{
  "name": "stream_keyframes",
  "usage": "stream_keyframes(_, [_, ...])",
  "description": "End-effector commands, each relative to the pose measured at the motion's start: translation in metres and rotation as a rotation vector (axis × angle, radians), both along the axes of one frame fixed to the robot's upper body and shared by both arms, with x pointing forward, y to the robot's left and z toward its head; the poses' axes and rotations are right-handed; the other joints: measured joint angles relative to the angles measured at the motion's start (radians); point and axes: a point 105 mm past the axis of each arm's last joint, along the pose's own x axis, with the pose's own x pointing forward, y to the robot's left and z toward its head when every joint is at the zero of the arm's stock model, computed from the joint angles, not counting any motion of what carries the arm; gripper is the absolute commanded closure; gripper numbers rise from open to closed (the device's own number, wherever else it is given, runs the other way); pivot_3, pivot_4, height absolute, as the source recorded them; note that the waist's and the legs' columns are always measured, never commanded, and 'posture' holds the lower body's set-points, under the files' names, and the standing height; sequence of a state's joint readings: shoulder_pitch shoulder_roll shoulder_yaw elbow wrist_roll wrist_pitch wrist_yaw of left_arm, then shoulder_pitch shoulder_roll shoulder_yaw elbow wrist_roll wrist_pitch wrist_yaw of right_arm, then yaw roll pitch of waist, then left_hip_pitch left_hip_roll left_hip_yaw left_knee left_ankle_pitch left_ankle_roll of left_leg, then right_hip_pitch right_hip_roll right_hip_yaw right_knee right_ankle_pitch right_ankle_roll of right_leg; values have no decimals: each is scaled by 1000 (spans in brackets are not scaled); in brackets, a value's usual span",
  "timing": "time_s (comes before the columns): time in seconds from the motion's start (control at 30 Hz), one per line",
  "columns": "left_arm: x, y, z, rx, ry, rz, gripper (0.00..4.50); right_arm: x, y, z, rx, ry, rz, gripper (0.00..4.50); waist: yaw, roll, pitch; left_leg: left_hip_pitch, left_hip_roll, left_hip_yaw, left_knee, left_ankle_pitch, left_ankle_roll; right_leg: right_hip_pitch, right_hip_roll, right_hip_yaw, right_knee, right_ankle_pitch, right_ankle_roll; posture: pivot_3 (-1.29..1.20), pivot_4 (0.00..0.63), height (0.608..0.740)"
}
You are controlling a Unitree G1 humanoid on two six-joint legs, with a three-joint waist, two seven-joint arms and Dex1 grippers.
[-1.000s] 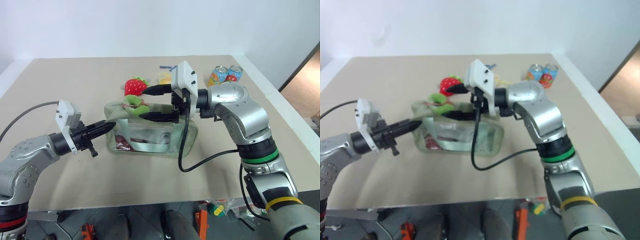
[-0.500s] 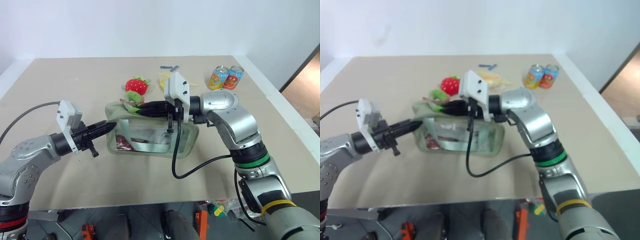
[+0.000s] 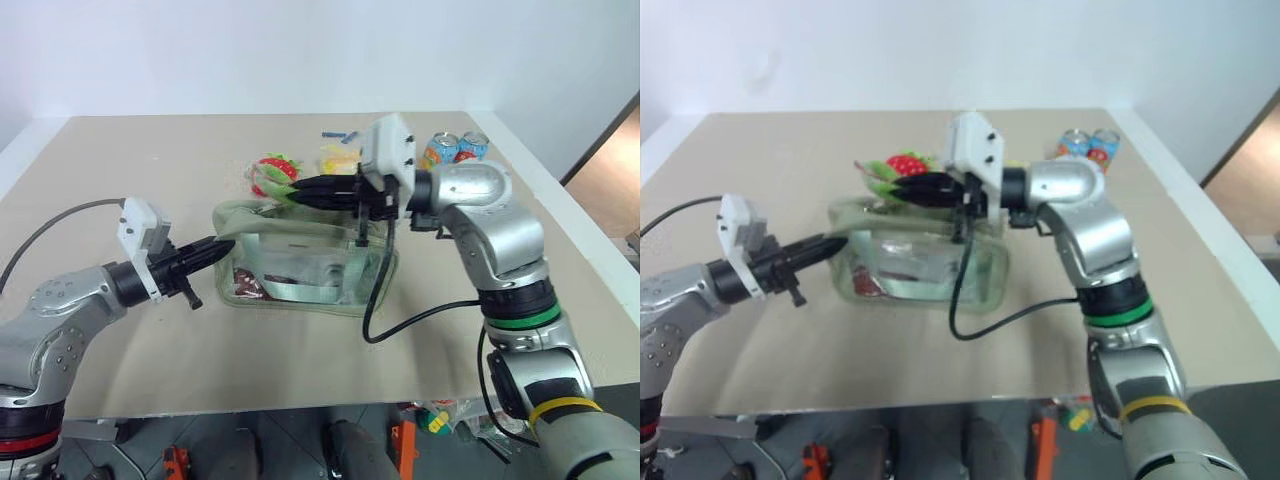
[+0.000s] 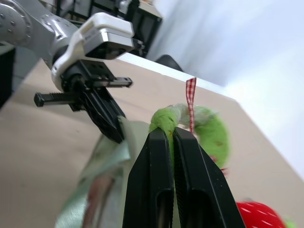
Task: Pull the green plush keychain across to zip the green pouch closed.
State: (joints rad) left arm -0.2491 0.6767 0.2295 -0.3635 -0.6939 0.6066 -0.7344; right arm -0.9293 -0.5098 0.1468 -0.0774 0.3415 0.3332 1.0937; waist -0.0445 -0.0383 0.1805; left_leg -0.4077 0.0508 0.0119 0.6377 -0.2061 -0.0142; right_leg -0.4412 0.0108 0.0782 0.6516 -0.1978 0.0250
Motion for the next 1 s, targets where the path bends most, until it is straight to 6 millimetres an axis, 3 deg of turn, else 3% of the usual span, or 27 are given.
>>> stream_keyframes(0.03, [8, 2, 15, 10, -106, 57, 4500, -6, -17, 21, 31, -84, -22, 4434, -1, 0, 0, 0, 0, 0, 0, 0, 0, 0, 0, 0, 0, 0, 0, 0, 150, 740])
stream_keyframes(0.57, [25, -4, 22, -82, -130, 100, 4500, -1, -35, 35, 24, -155, -90, 4434, -3, 0, 0, 0, 1, 0, -1, 0, 0, 0, 1, 0, 0, 2, 2, 0, 150, 740])
stream_keyframes(1.0, [8, -15, 15, -173, 33, -24, 4500, 18, -48, 41, 29, -197, -156, 4434, -3, 0, 0, 0, 1, 0, -1, 0, 0, 0, 1, 0, 0, 2, 2, 0, 150, 740])
